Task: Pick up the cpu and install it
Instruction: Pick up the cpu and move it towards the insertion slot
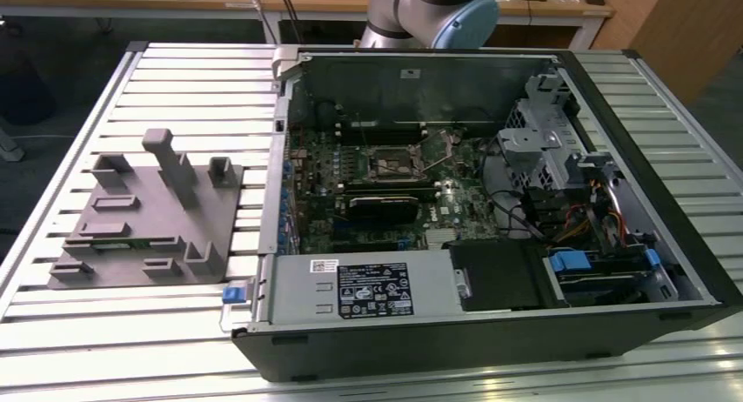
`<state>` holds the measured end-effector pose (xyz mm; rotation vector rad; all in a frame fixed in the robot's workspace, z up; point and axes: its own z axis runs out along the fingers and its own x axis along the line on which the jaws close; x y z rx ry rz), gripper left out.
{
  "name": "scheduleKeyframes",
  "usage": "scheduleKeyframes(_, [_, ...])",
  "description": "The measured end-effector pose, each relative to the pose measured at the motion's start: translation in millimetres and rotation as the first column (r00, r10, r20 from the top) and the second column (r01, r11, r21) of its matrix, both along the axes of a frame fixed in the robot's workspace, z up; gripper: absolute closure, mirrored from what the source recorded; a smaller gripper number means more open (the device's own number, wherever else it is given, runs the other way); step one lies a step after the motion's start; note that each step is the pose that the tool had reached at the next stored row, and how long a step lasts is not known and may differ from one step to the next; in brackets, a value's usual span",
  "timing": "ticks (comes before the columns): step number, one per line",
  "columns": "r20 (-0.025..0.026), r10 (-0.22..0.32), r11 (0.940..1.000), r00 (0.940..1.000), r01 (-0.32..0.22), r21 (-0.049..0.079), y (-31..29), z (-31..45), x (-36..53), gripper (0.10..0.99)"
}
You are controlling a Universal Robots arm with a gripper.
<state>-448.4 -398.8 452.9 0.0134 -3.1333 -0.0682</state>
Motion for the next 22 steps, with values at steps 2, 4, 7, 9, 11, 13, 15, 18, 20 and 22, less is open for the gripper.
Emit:
scheduleKeyframes(2, [0.0002,0.0,1.0,1.0,0.0,0.0,-0.1,0.1,1.9,0.549])
scheduleKeyframes(4, [0.0002,0.0,1.0,1.0,0.0,0.0,-0.1,0.2,4.9,0.549])
scheduleKeyframes(7, [0.0002,0.0,1.0,1.0,0.0,0.0,-0.1,0.2,9.9,0.549])
scheduleKeyframes(9, [0.0002,0.0,1.0,1.0,0.0,0.0,-0.1,0.2,12.9,0.549])
scheduleKeyframes(11, [0.0001,0.0,1.0,1.0,0.0,0.0,-0.1,0.2,15.6,0.549])
scheduleKeyframes(13, [0.0002,0.0,1.0,1.0,0.0,0.0,-0.1,0.2,18.3,0.549])
scheduleKeyframes(15, [0.0003,0.0,1.0,1.0,0.0,0.0,-0.1,0.2,20.8,0.549])
scheduleKeyframes(18, [0.0001,0.0,1.0,1.0,0.0,0.0,-0.1,0.2,24.4,0.549])
scheduleKeyframes(20, [0.0002,0.0,1.0,1.0,0.0,0.0,-0.1,0.2,26.5,0.549])
scheduleKeyframes(22, [0.0002,0.0,1.0,1.0,0.0,0.0,-0.1,0.2,28.5,0.549])
